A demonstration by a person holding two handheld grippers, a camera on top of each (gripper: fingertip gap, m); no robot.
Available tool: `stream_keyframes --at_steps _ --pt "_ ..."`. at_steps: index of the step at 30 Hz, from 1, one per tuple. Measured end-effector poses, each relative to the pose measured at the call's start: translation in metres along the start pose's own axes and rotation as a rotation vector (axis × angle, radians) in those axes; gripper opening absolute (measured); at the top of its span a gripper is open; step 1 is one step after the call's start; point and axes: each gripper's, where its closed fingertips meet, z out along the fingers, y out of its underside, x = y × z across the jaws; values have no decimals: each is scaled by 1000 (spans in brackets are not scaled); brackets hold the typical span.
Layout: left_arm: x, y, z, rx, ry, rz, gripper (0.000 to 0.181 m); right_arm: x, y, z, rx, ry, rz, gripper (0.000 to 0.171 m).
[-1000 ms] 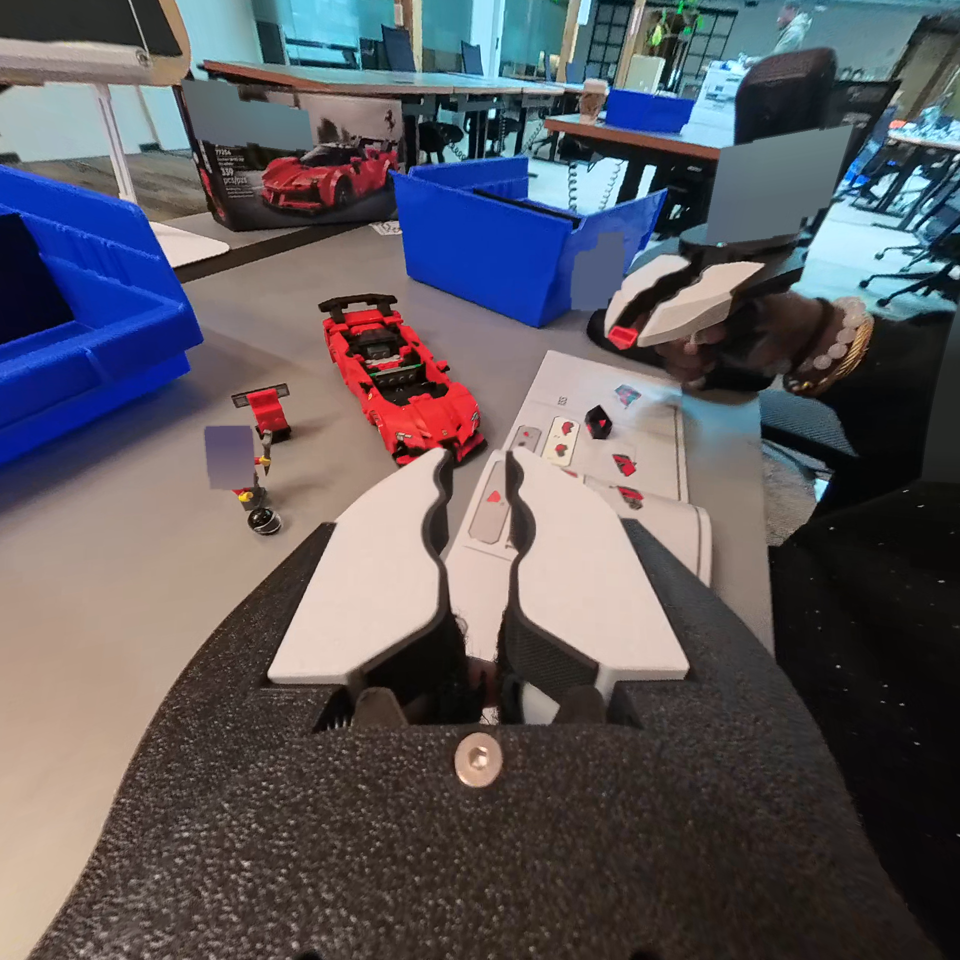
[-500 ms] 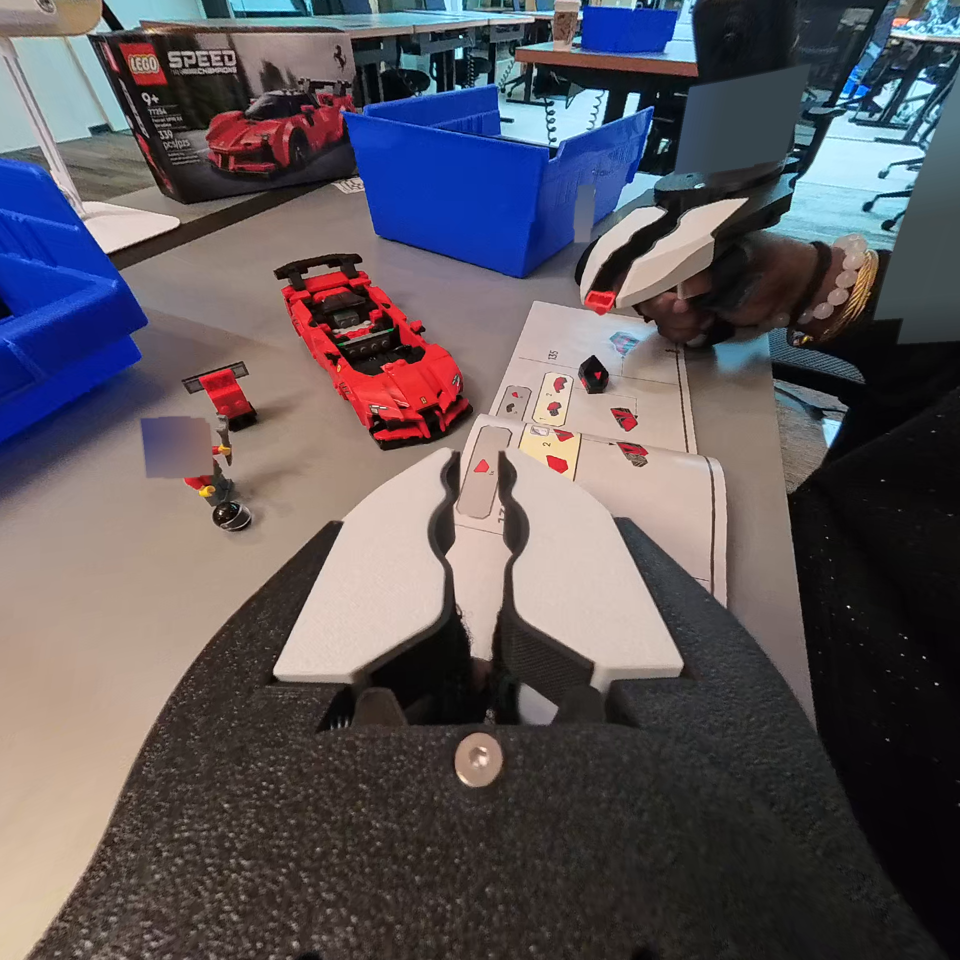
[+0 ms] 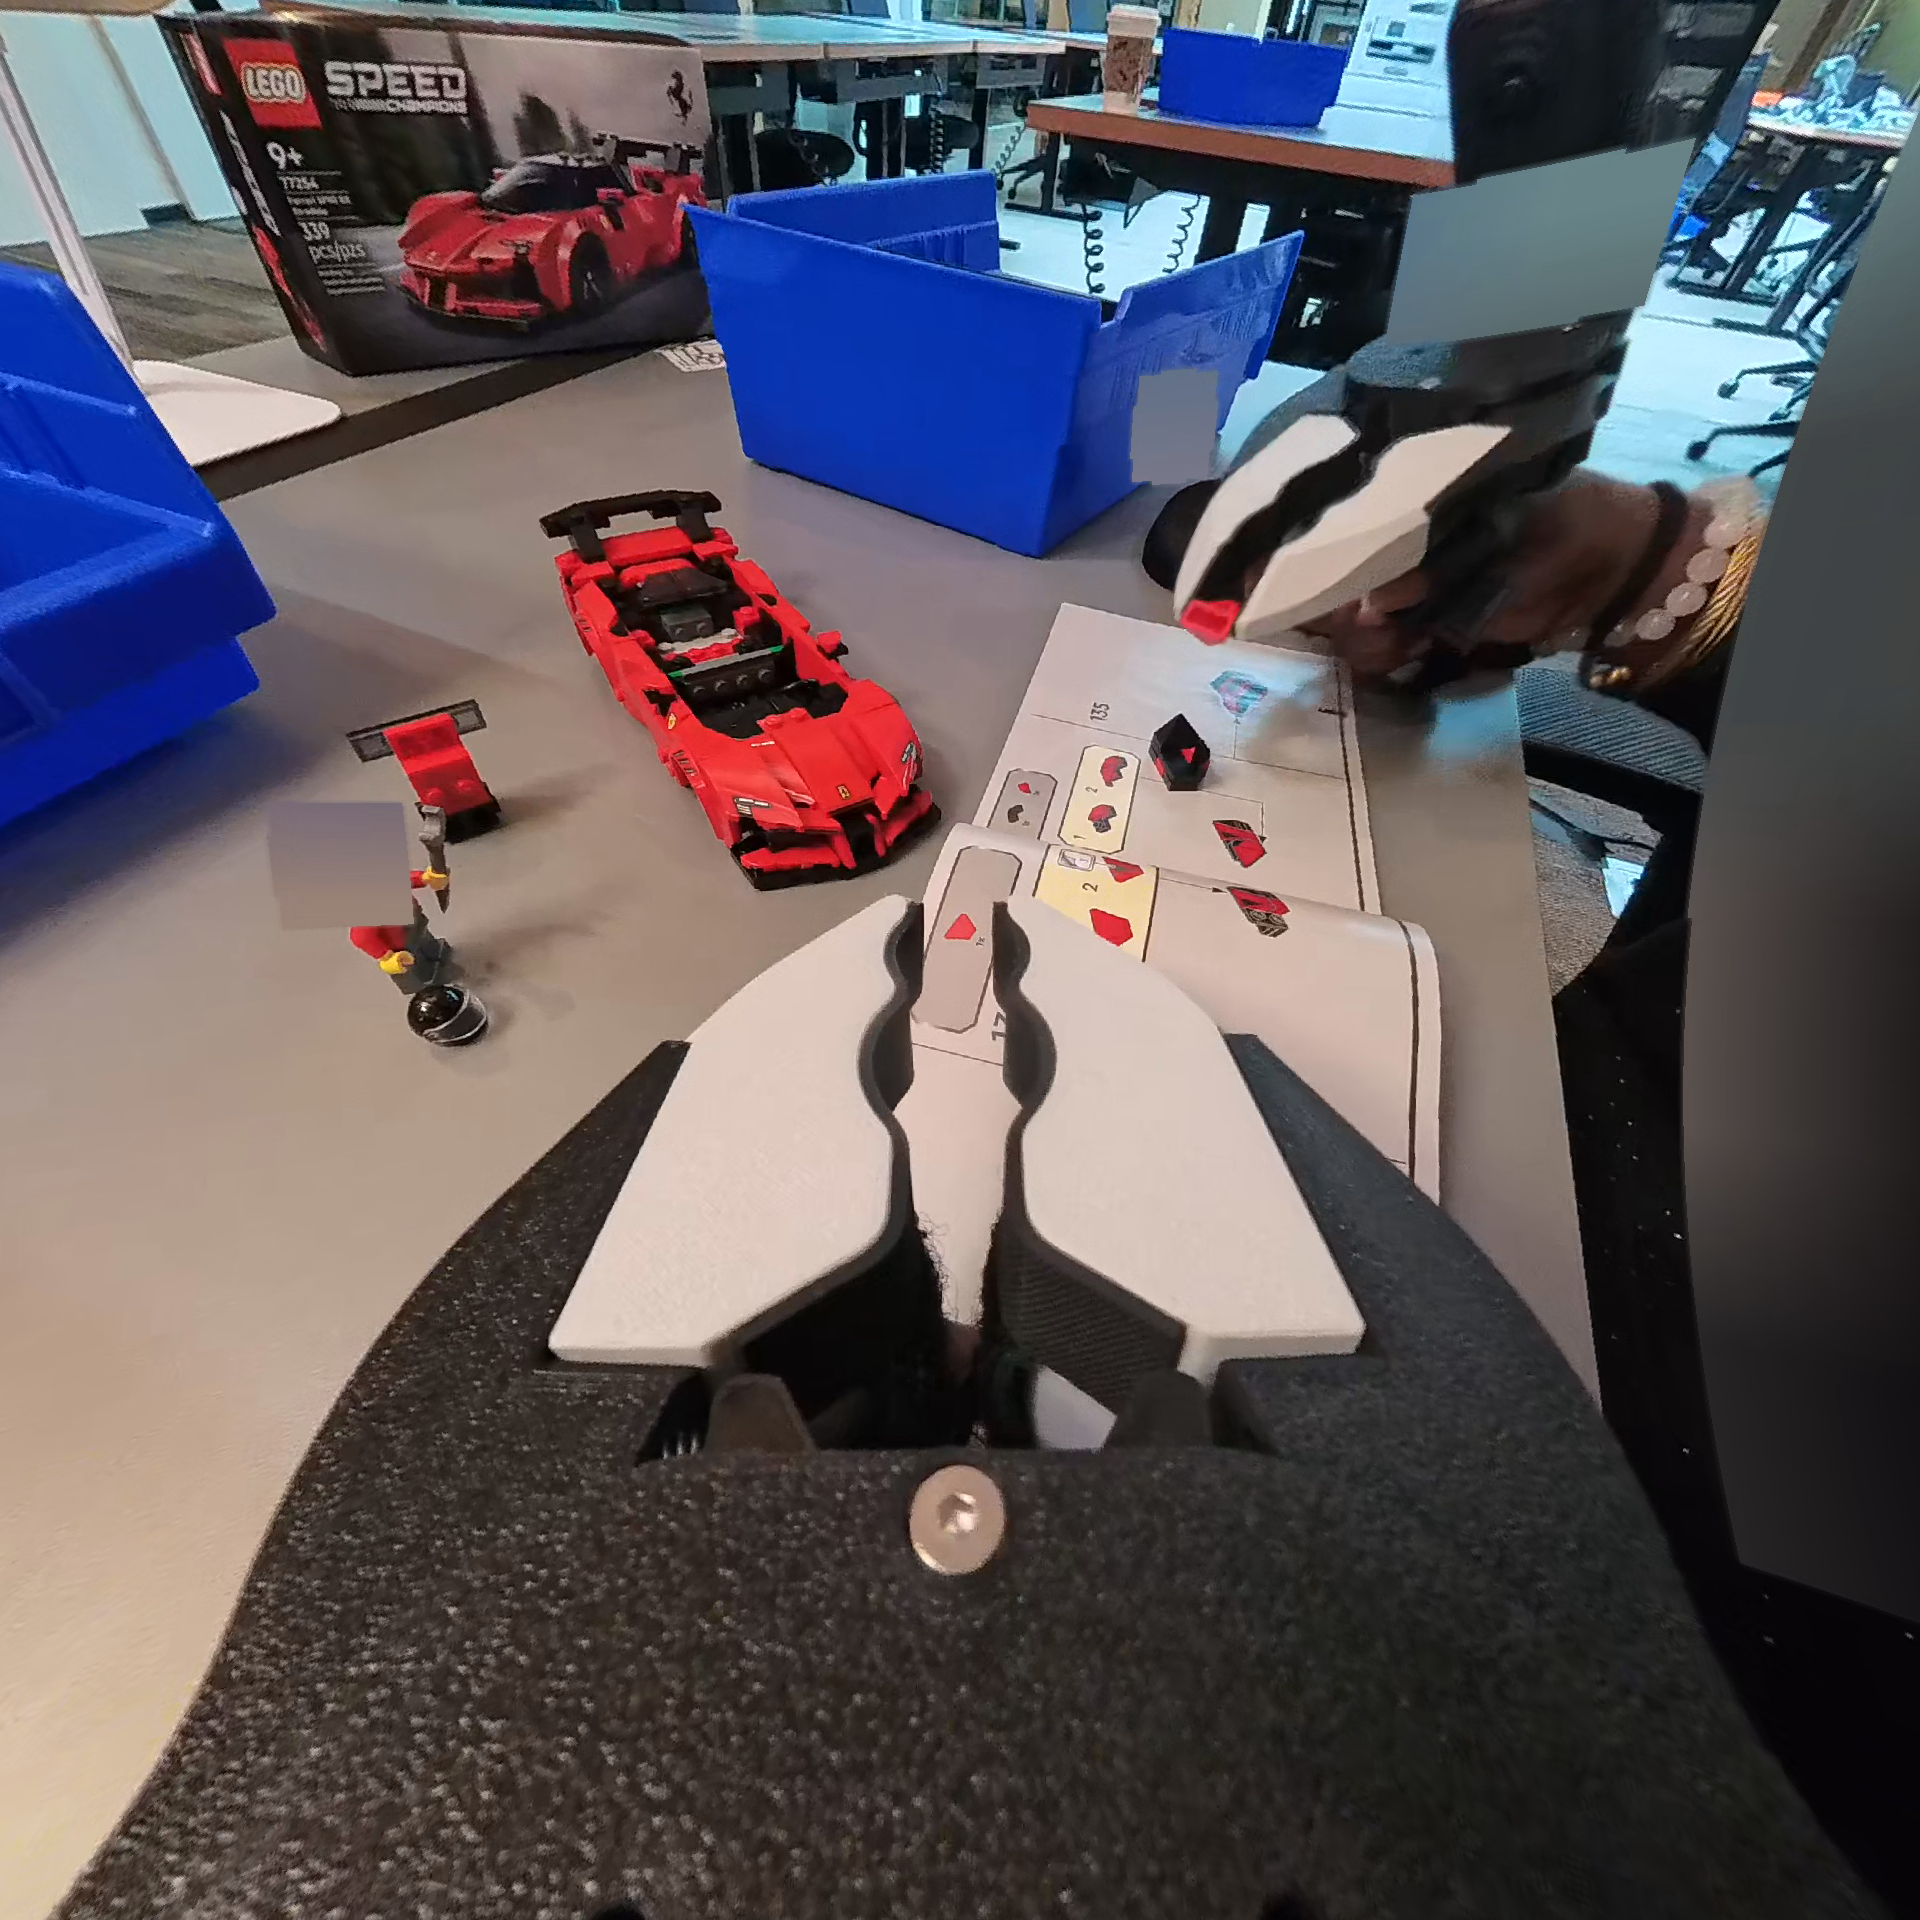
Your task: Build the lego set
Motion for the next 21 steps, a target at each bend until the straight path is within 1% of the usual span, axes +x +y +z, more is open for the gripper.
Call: stream_keyframes --at_steps 3,7,10,13,17,21 --pt "0 0 0 -2 2 -5 12 -7 2 -5 -28 -31 16 16" --pt "0 1 1 -6 2 -6 12 -6 2 -7 -40 -12 63 16" --pt "-1 1 1 -9 0 -5 12 -4 2 -6 -65 22 141 16" --pt "-1 1 1 -13 -1 -4 12 -5 5 -6 -119 42 204 16" --pt "0 2 2 -19 2 -4 12 -5 18 -7 -229 79 195 16" --pt "0 2 2 -19 1 -3 12 -2 28 -6 -269 93 218 16"
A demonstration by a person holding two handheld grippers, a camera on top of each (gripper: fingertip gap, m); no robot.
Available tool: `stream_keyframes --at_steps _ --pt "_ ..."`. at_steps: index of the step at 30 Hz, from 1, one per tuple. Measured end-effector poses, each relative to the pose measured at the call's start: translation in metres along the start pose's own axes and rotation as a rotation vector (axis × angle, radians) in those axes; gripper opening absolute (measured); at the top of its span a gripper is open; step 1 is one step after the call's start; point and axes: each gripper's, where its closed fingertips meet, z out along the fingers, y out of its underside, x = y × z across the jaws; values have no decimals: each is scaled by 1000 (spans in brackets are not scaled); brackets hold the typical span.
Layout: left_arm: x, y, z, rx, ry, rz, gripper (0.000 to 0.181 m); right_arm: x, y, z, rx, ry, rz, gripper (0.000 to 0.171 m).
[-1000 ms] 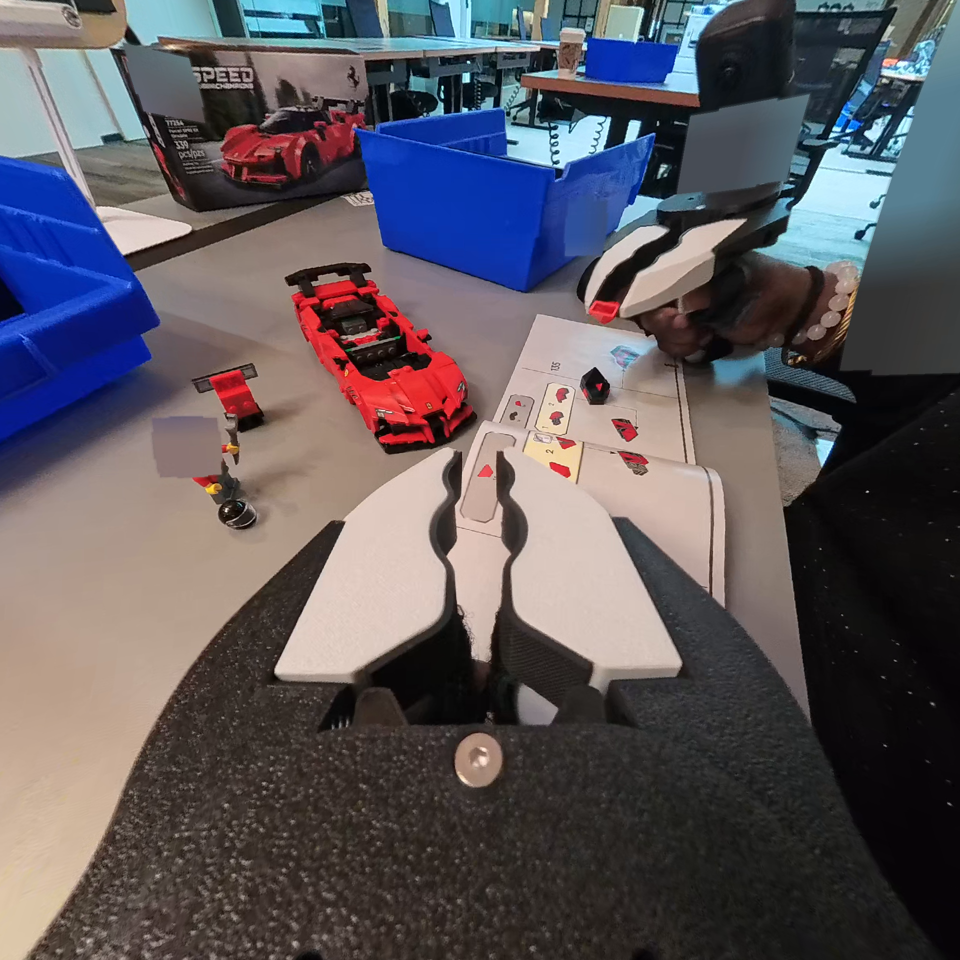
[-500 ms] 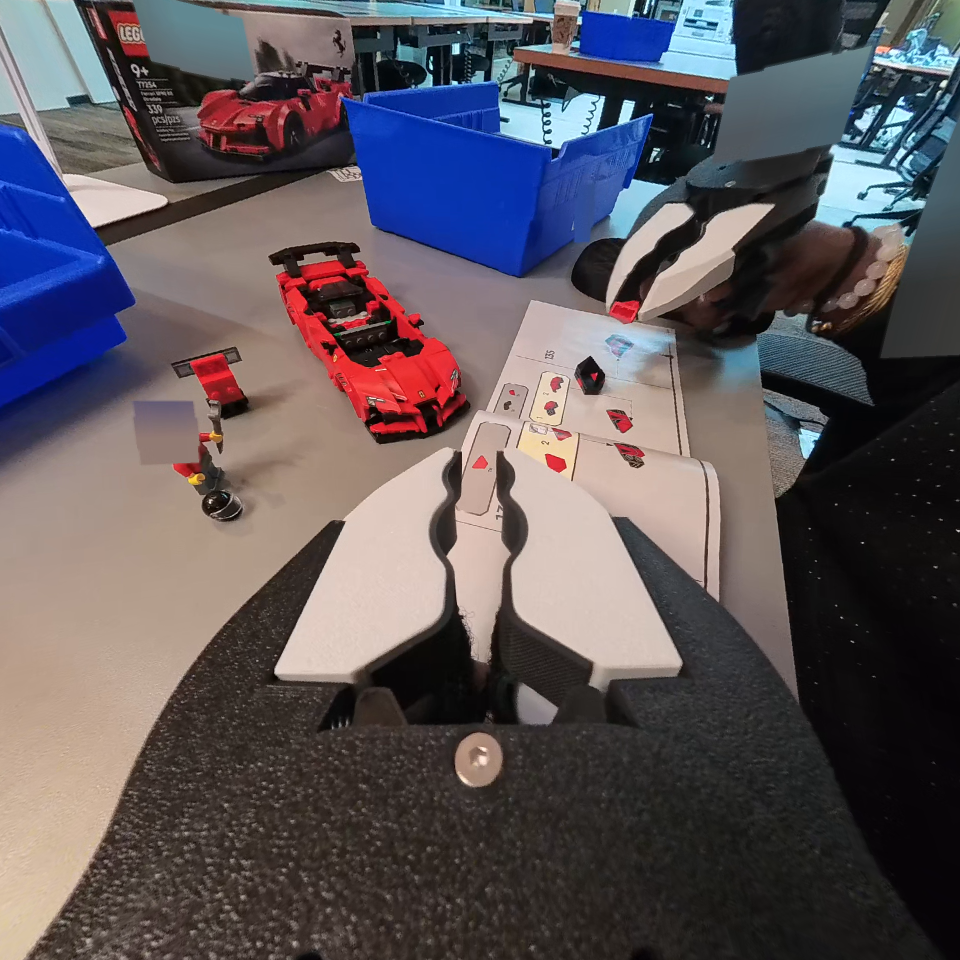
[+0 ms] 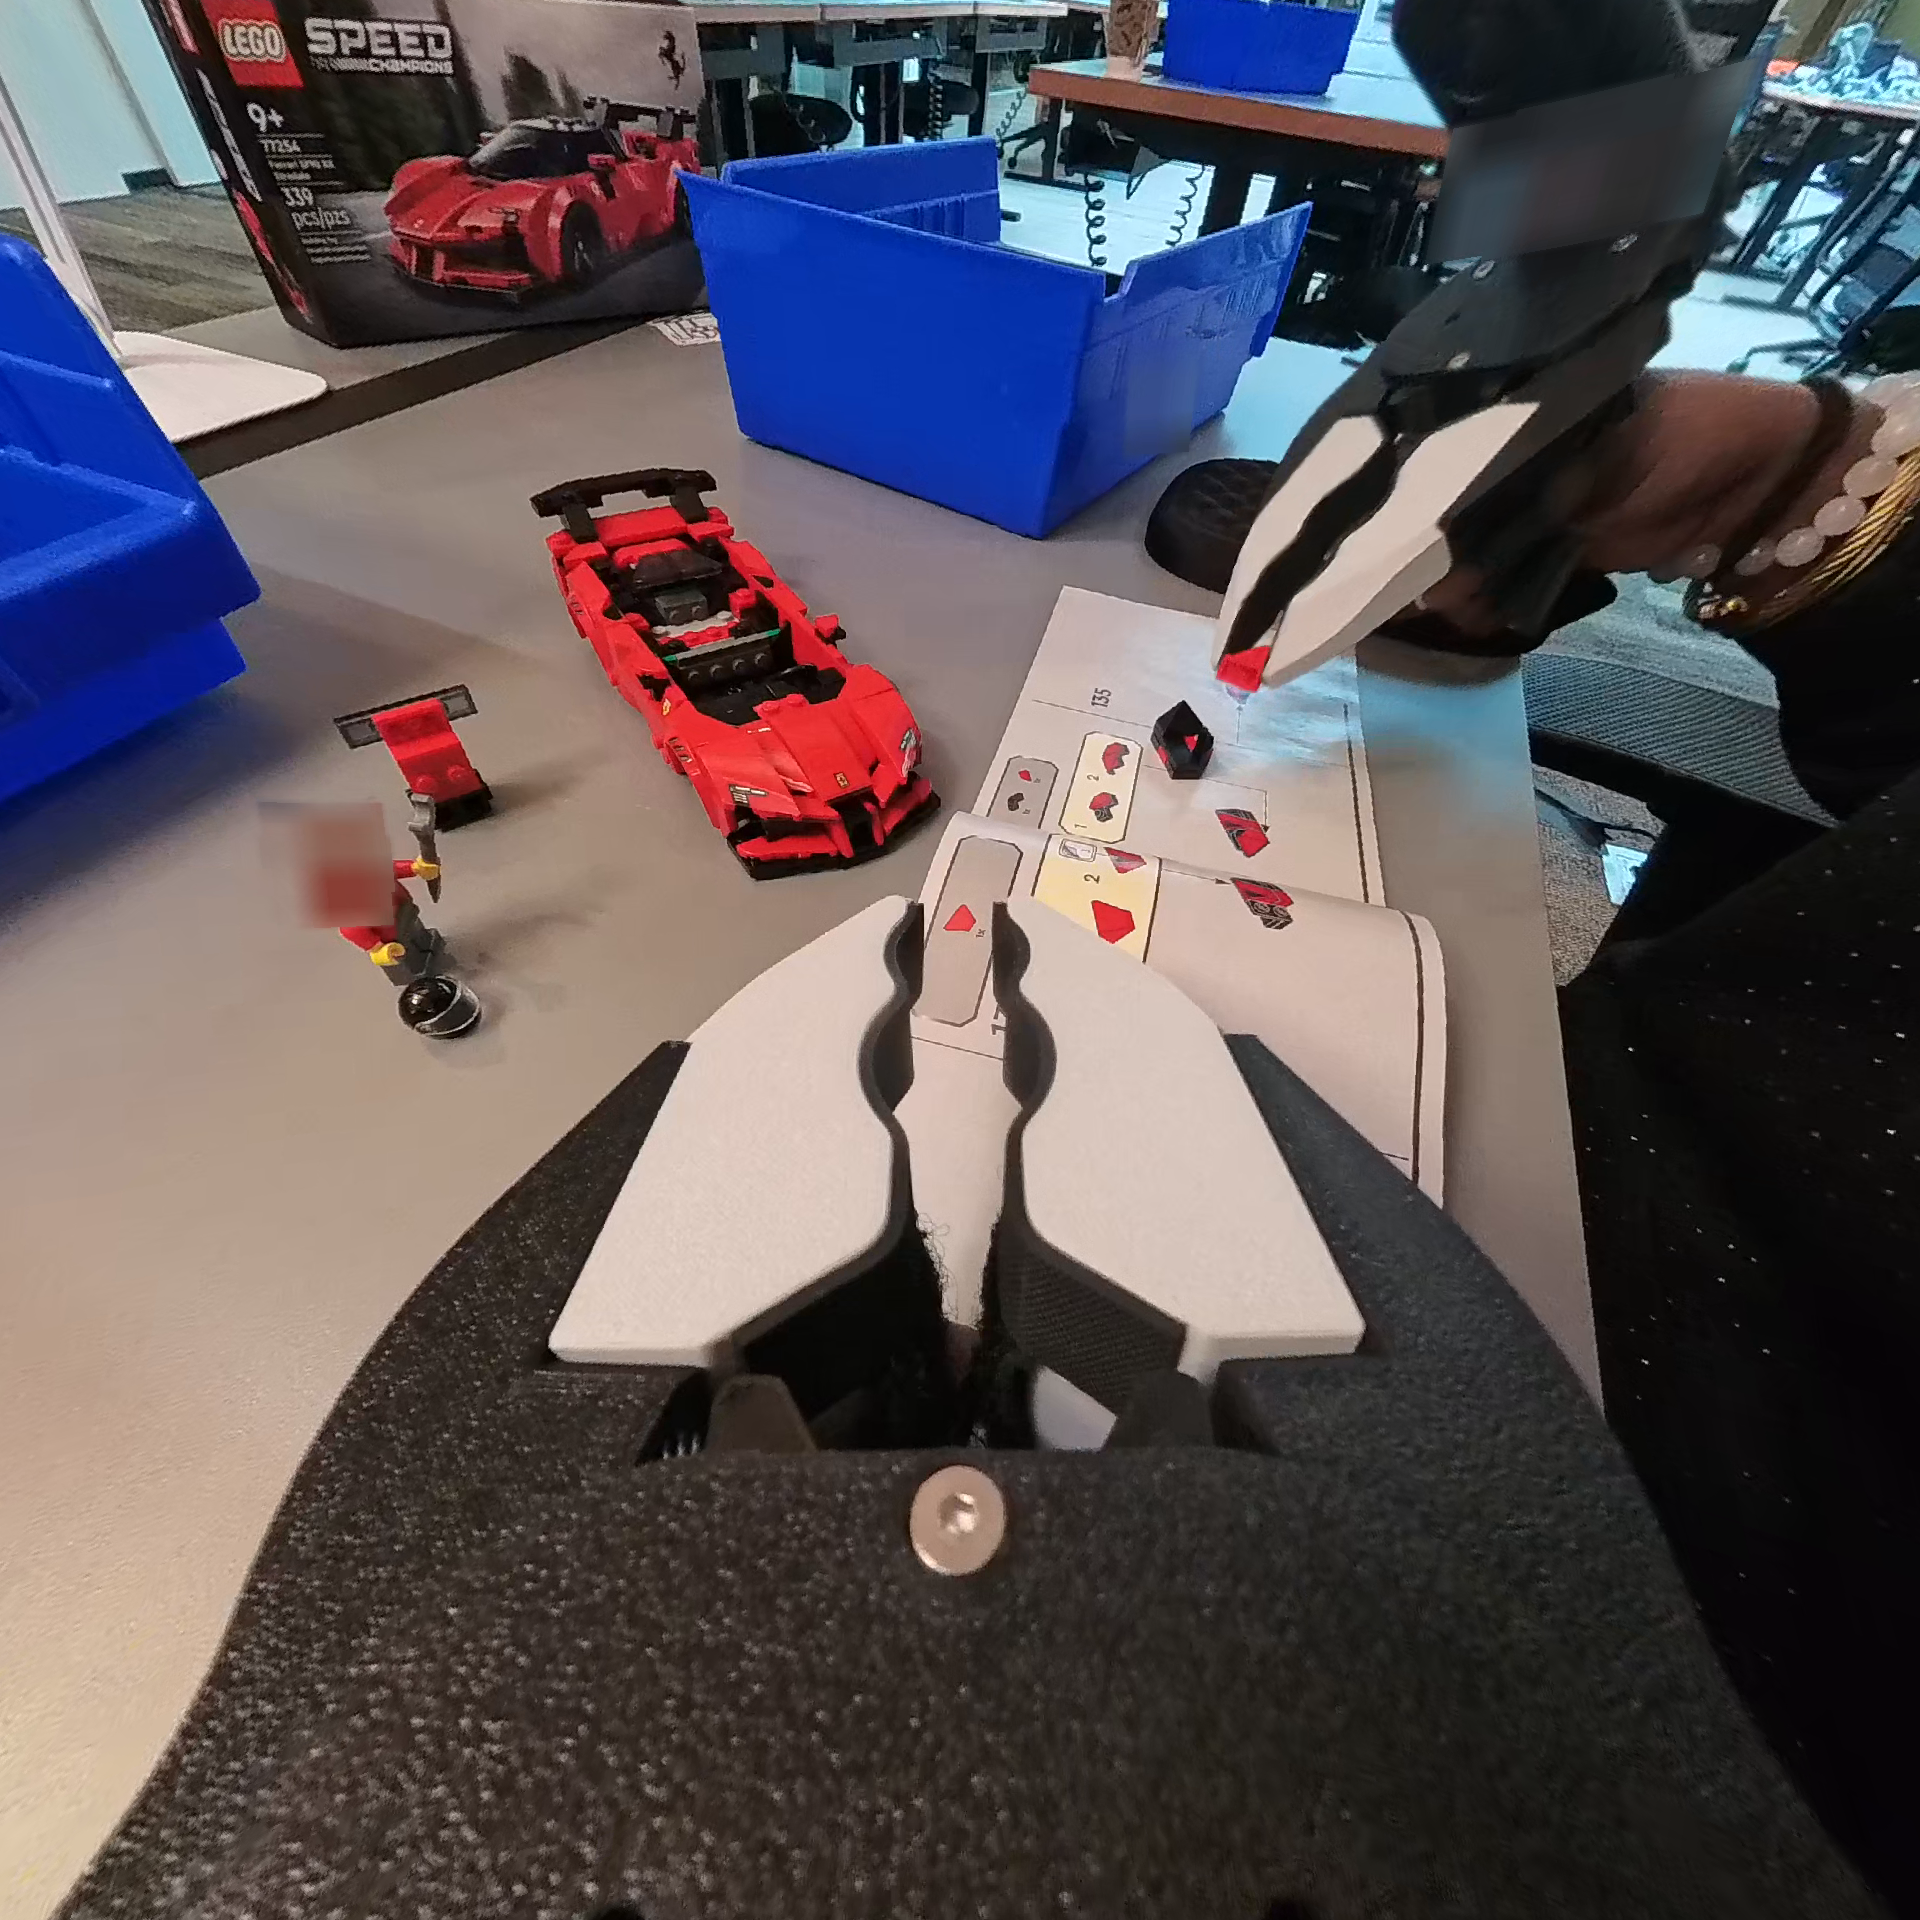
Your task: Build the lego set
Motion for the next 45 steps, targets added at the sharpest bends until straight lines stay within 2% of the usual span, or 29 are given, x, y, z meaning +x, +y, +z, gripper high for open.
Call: stream_keyframes --at_steps 19,30,45 --pt "-2 -2 -3 28 12 -36 12 11 9 9 -66 47 -7 16" --pt "-18 -17 -19 189 -20 -169 7 18 7 5 -83 91 -21 16" --pt "-15 -13 -15 147 -18 -140 7 15 5 3 -83 91 -37 16"
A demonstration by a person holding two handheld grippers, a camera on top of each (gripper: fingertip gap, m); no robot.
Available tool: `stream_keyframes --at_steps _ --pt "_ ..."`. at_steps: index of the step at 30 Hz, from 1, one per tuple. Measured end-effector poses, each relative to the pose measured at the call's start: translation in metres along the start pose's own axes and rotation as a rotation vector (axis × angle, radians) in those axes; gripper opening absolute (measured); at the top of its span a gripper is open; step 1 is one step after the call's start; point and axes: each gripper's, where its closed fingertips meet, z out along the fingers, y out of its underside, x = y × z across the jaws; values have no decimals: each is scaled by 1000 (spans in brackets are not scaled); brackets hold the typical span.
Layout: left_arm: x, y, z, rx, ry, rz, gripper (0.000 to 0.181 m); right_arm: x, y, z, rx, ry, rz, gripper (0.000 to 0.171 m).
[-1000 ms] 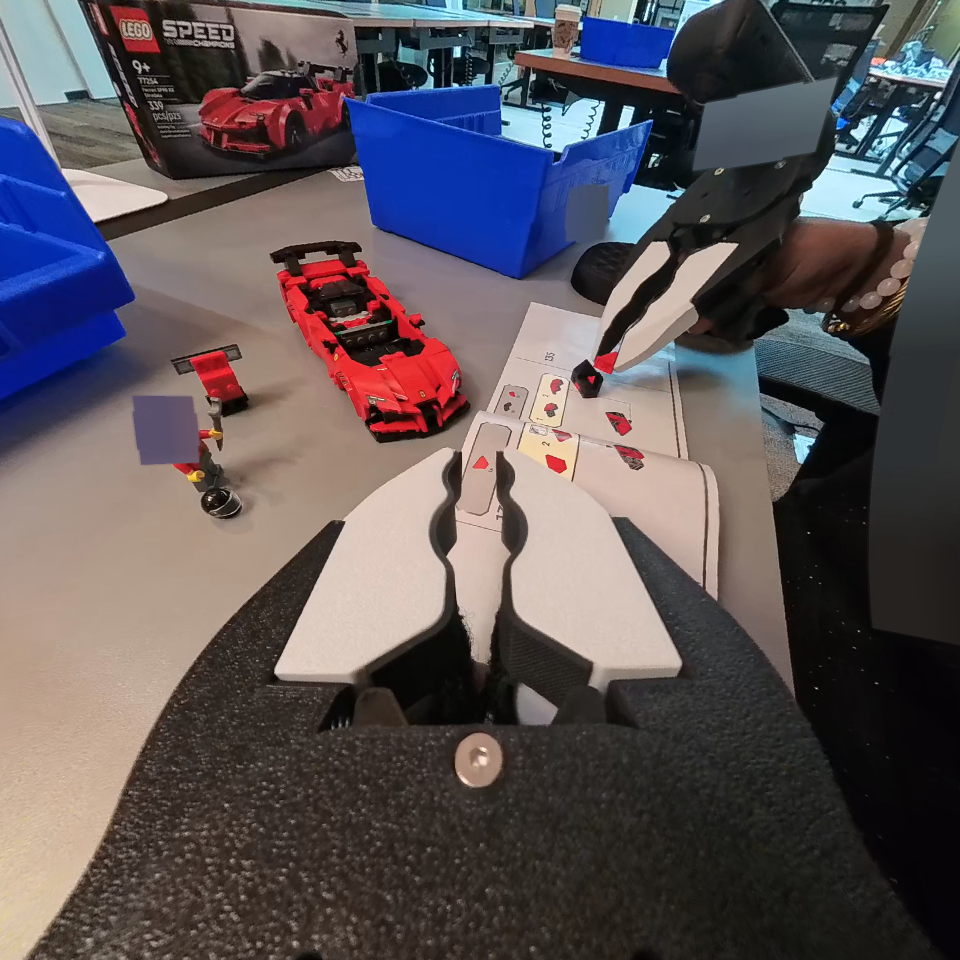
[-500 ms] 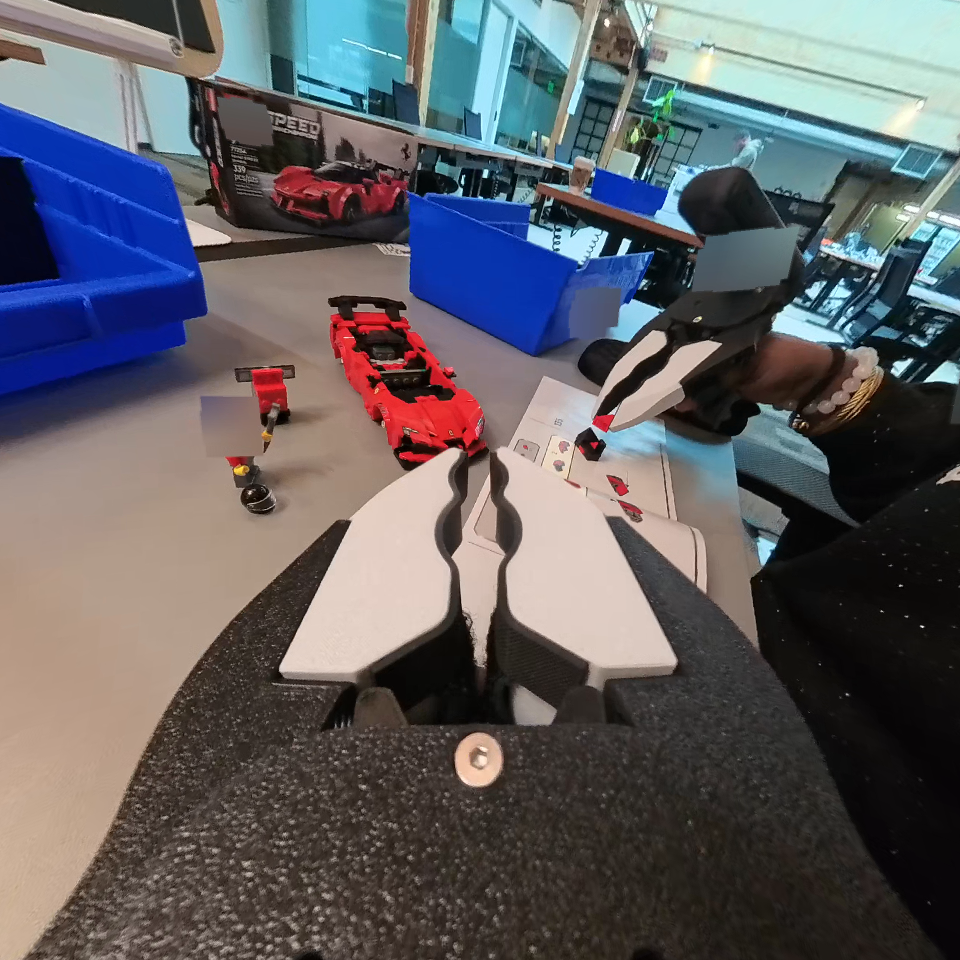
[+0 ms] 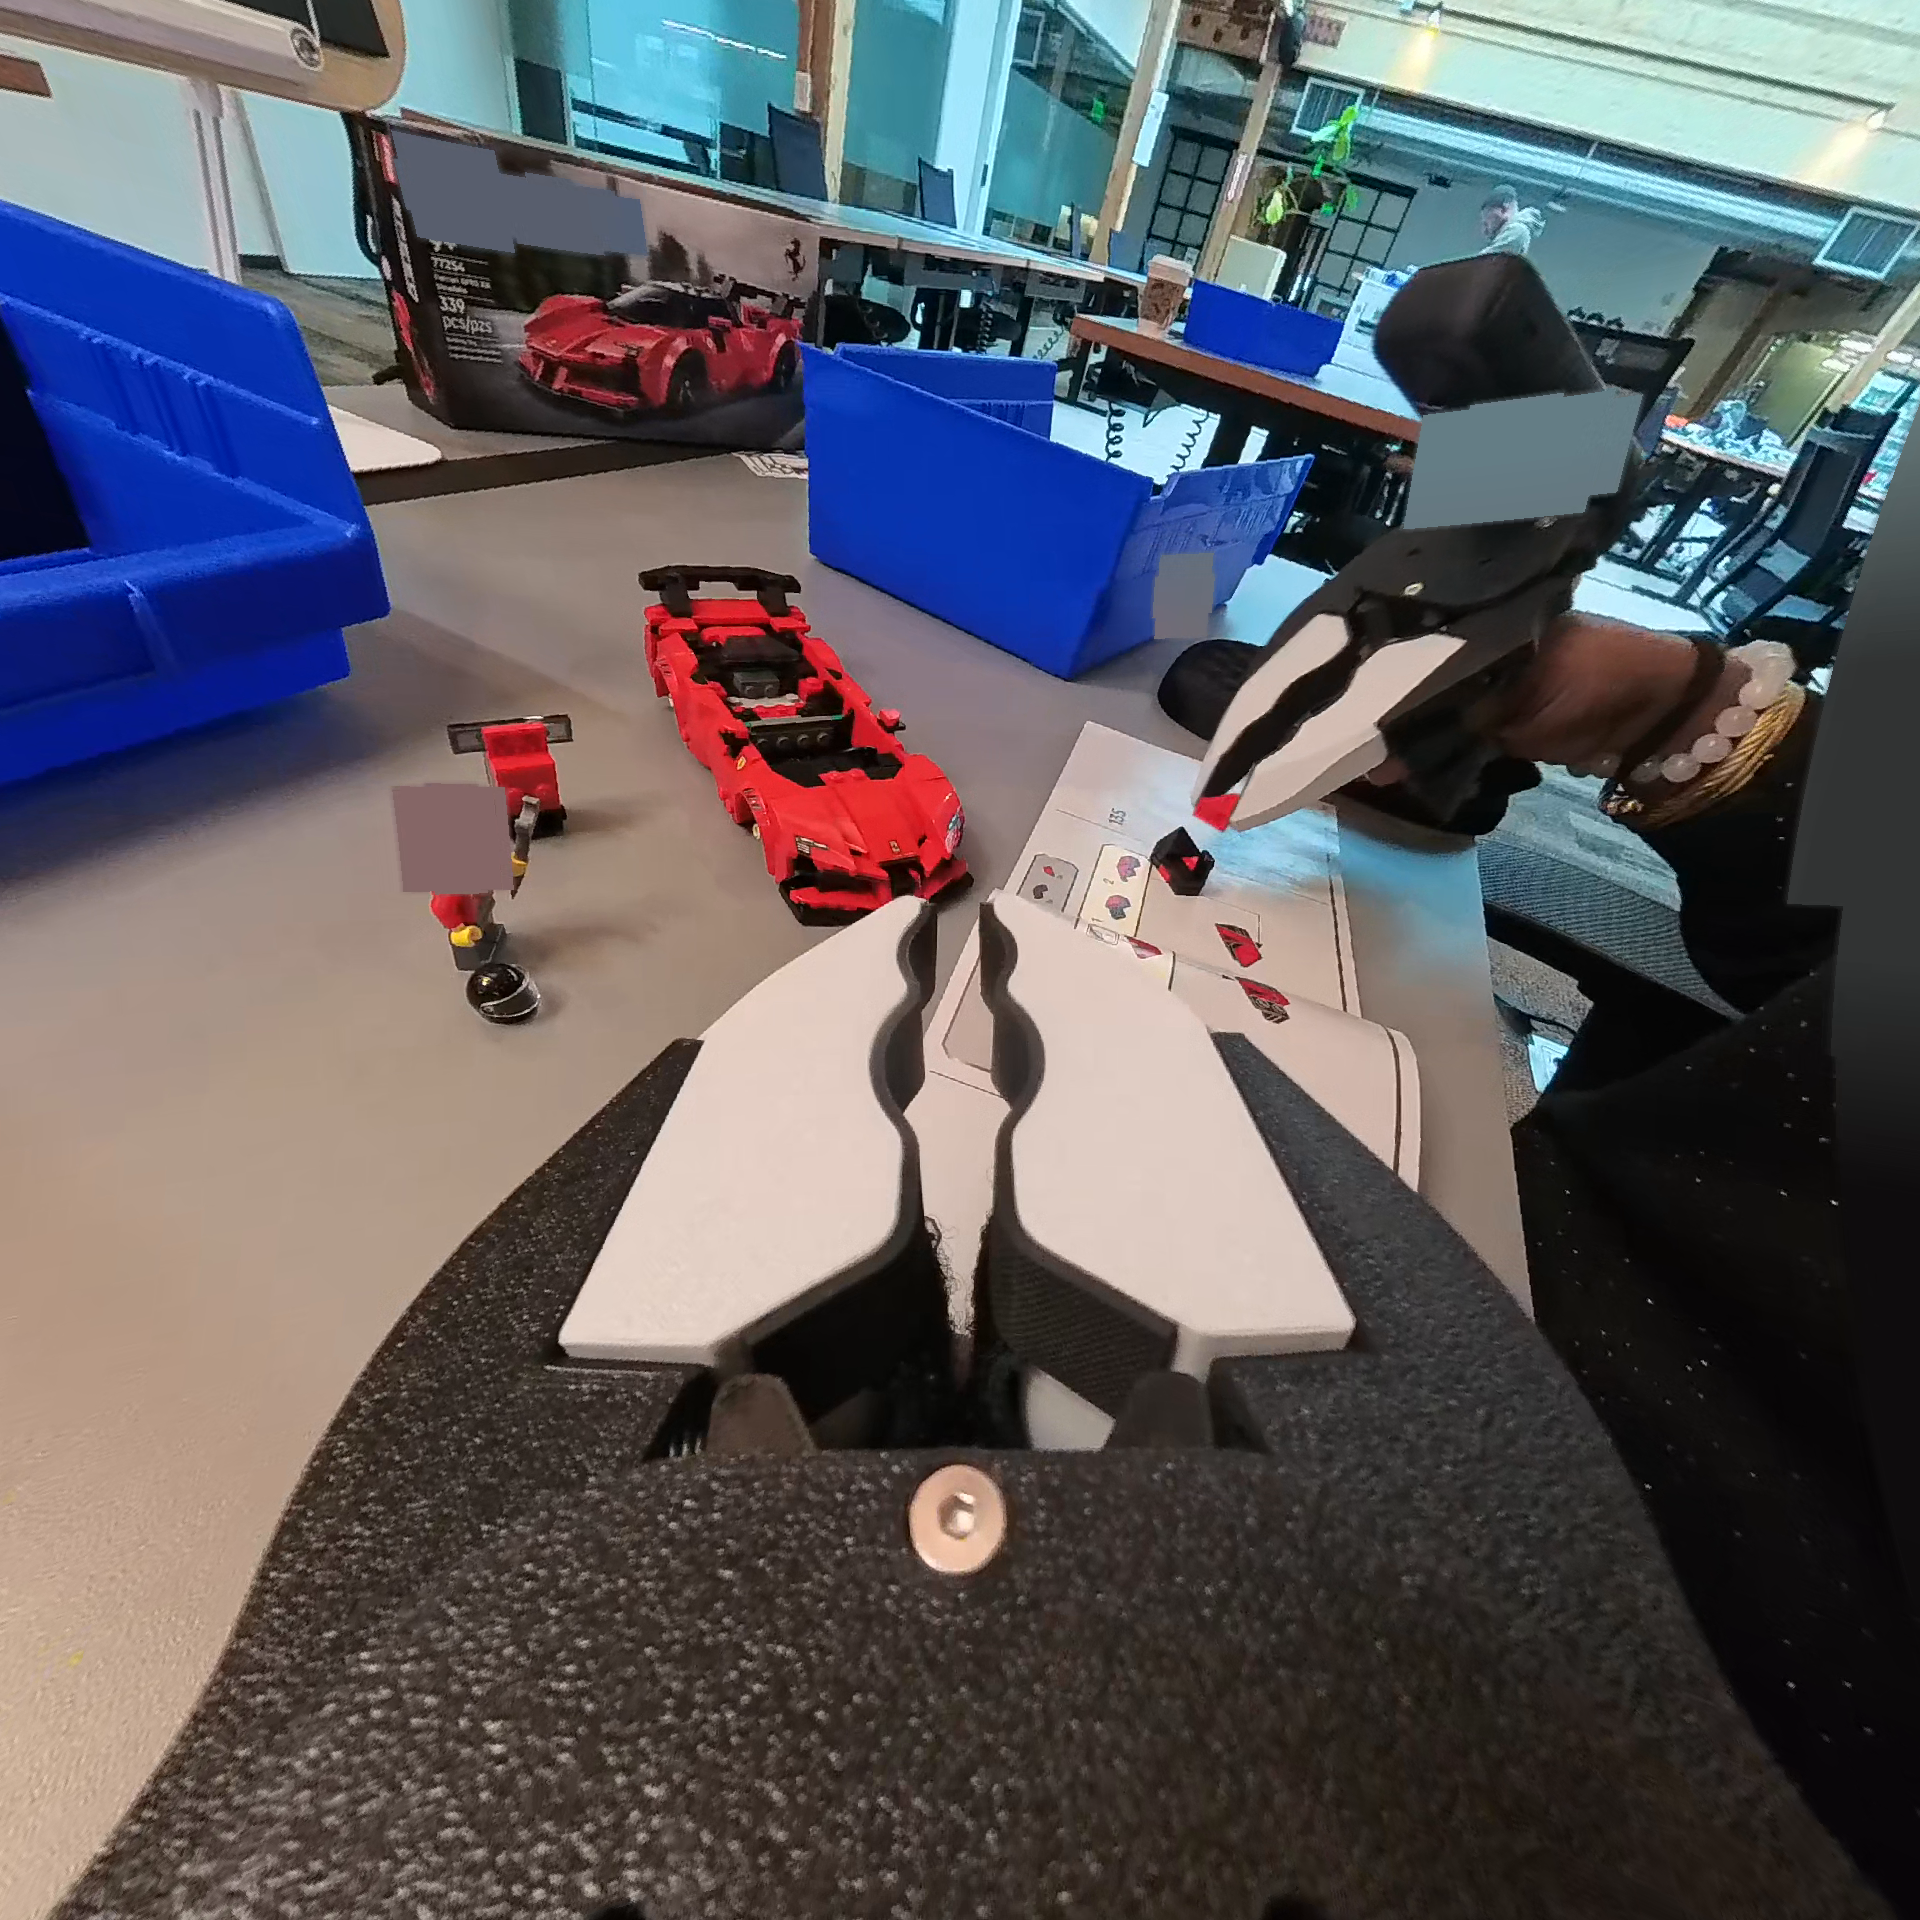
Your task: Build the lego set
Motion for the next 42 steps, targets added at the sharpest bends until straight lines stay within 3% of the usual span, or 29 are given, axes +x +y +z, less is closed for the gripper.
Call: stream_keyframes --at_steps 25,30,35,42 --pt "1 3 2 -31 3 11 7 -7 5 2 -2 -14 -28 16" --pt "-11 -23 -18 129 -117 97 6 -6 4 0 2 -7 -33 16" --pt "-9 -10 -25 -68 -110 157 8 -6 -1 0 11 -21 -41 16" --pt "-5 3 -15 -58 -65 116 8 1 4 -1 -40 24 -44 16"
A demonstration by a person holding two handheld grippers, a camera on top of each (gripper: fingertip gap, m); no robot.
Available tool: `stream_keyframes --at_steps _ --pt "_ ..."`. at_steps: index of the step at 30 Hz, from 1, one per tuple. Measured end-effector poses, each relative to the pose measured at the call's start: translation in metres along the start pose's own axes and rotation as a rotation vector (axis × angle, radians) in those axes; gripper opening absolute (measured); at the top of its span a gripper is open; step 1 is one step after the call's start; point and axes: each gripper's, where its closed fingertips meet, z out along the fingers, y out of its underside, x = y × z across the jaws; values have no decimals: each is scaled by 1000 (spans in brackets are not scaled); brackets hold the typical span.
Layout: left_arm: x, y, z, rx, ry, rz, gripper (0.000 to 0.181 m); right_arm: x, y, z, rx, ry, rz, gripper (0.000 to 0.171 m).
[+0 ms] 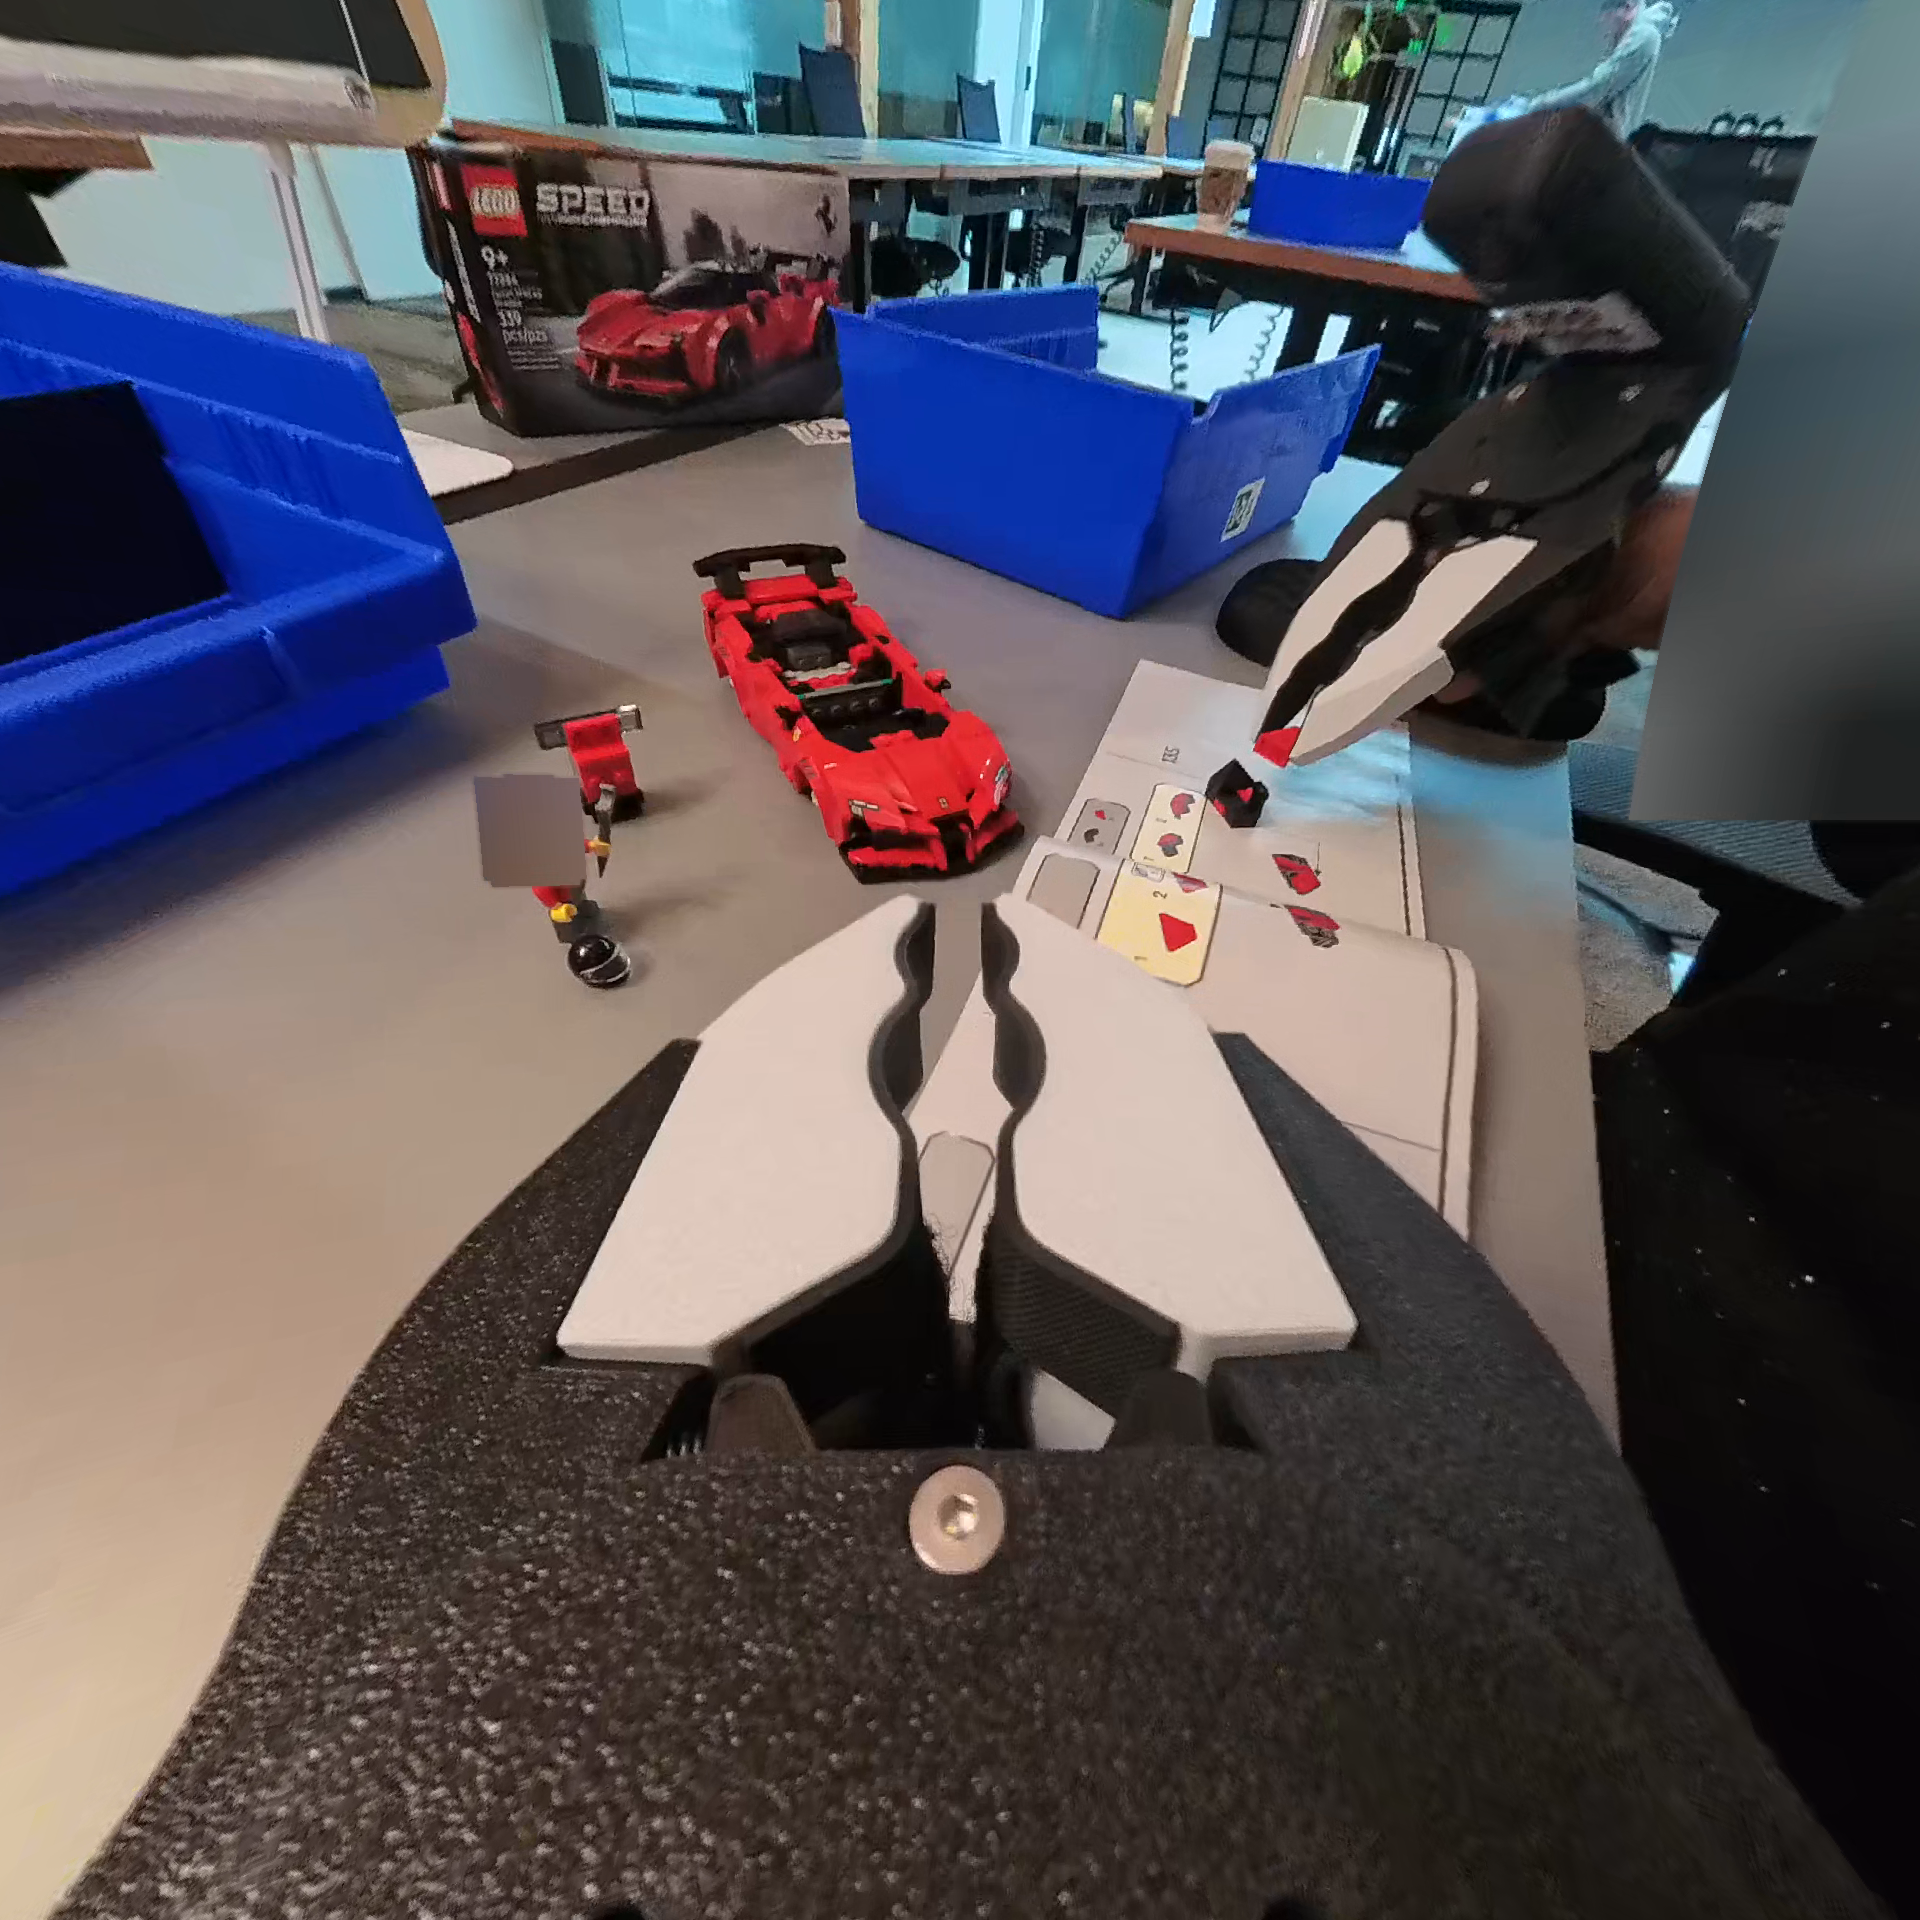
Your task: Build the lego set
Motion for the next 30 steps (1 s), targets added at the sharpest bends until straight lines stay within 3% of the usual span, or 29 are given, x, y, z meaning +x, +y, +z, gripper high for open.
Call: stream_keyframes --at_steps 30 --pt "-2 5 4 -12 15 -30 7 -4 -3 4 51 -17 -10 16"
